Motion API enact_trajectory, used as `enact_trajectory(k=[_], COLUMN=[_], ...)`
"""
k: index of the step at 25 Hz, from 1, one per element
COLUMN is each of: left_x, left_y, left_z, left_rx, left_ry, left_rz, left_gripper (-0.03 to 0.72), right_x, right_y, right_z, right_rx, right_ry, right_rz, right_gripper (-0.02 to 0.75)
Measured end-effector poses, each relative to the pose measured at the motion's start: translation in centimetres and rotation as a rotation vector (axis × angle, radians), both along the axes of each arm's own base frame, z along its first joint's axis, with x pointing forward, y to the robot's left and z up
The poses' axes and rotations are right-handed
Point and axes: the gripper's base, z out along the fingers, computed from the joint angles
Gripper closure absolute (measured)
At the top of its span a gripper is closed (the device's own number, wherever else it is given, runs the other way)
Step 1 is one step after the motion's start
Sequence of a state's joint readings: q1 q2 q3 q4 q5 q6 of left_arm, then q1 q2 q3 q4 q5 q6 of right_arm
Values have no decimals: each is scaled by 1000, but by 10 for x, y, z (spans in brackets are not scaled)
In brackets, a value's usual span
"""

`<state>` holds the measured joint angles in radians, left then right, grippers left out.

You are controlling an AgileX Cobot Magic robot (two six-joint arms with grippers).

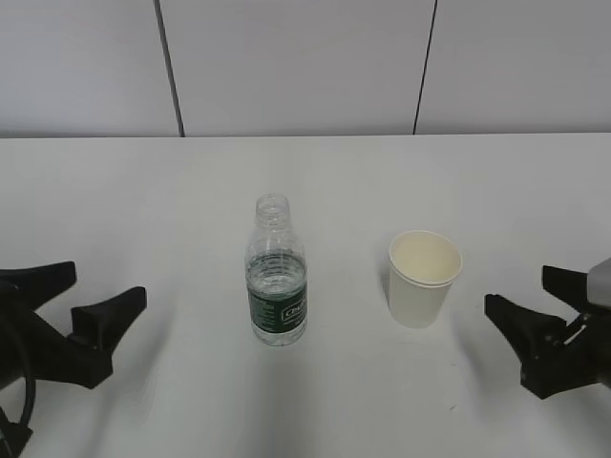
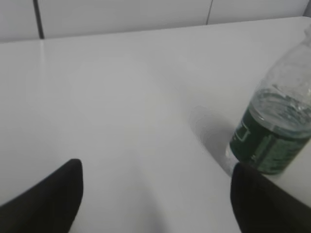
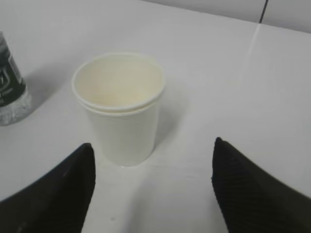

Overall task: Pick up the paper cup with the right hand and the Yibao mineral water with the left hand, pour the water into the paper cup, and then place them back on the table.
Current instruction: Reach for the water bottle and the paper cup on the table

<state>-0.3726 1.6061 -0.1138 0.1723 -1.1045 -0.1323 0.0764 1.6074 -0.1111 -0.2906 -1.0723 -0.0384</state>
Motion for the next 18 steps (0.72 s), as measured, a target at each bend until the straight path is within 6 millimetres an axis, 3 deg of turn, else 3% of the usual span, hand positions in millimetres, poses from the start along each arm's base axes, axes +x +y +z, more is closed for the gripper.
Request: enact_trajectory(k=[7, 14, 18], left_x=[-5, 1, 10], left_y=[-11, -16, -21], left_z=[-43, -46, -43], left_rx=[42, 39, 30], left_ry=[199, 193, 158], left_rz=[-138, -164, -188], left_gripper=[130, 132, 127], right_x=[4, 19, 29], right_y=[4, 12, 17], right_z=[-51, -74, -74], right_rx=[-13, -4, -2], right_ry=[202, 236, 205], right_rz=[48, 130, 180], right_gripper=[153, 149, 84])
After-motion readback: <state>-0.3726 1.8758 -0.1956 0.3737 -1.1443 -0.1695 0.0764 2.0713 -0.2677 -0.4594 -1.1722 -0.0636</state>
